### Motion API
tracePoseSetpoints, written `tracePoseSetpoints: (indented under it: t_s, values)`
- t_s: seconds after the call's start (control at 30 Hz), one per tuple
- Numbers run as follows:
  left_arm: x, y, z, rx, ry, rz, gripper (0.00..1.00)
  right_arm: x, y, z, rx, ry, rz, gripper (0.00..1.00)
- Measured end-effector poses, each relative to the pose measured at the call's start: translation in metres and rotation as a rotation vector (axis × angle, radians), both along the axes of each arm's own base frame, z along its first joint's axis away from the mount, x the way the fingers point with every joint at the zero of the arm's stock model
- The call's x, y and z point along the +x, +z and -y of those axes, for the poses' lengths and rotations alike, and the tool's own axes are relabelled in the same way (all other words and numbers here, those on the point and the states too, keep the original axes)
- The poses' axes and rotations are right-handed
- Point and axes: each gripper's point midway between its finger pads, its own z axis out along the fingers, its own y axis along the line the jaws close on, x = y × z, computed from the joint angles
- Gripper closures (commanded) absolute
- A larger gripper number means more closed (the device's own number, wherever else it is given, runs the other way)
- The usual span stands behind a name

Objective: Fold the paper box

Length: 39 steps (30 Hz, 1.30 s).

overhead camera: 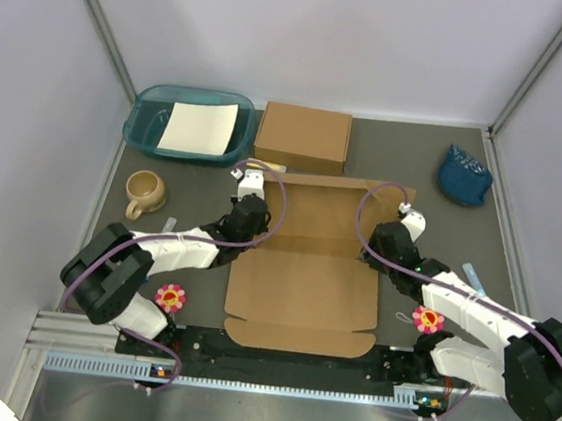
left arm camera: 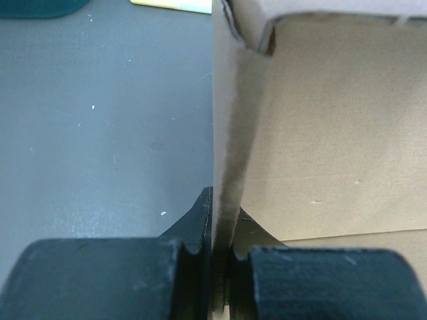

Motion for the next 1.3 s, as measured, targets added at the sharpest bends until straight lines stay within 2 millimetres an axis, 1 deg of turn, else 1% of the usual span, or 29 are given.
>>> tracePoseSetpoints:
  t_s: [0.13, 0.2, 0.27, 0.37, 0.47, 0.5, 0.6, 0.7, 0.87, 1.13, 1.17, 1.27, 1.3]
  values:
    - [-0.001, 0.000, -0.001, 0.002, 0.000, 0.000, 1.00, 0.004, -0.006, -0.002, -0.004, 0.007, -0.004, 0.59]
    - [-0.002, 0.000, -0.002, 0.005, 0.000, -0.001, 1.00, 0.006, -0.005, -0.003, -0.001, 0.011, 0.009, 0.66]
    - [-0.002, 0.000, -0.003, 0.006, 0.001, -0.001, 1.00, 0.007, -0.005, -0.004, -0.002, 0.016, 0.016, 0.68]
    - [-0.003, 0.000, -0.003, 0.008, 0.002, -0.002, 1.00, 0.012, 0.000, -0.008, 0.014, 0.026, 0.043, 0.71]
    - [-0.003, 0.000, -0.003, 0.008, 0.002, -0.002, 1.00, 0.017, 0.005, -0.013, 0.032, 0.039, 0.073, 0.78]
    - [-0.003, 0.000, -0.003, 0.007, 0.002, -0.002, 1.00, 0.019, 0.007, -0.014, 0.038, 0.045, 0.083, 0.83]
    - [-0.003, 0.000, -0.003, 0.008, 0.002, -0.002, 1.00, 0.021, 0.010, -0.018, 0.046, 0.064, 0.100, 0.91]
    - [-0.003, 0.000, -0.003, 0.008, 0.001, -0.002, 1.00, 0.024, 0.013, -0.024, 0.055, 0.092, 0.118, 0.94]
    - [-0.003, 0.000, -0.002, 0.008, -0.001, -0.002, 1.00, 0.020, 0.011, -0.036, 0.018, 0.166, 0.129, 0.92]
    - [-0.003, 0.000, -0.002, 0.011, 0.000, -0.001, 1.00, 0.019, 0.006, -0.063, -0.059, 0.286, 0.114, 0.79]
    - [-0.003, 0.000, -0.002, 0.011, 0.001, -0.001, 1.00, 0.018, 0.006, -0.065, -0.062, 0.294, 0.112, 0.77]
    - [-0.003, 0.000, -0.002, 0.012, 0.001, -0.001, 1.00, 0.017, 0.006, -0.067, -0.065, 0.310, 0.112, 0.63]
    - [-0.004, 0.000, -0.002, 0.012, 0.002, -0.001, 1.00, 0.016, 0.006, -0.067, -0.069, 0.317, 0.111, 0.56]
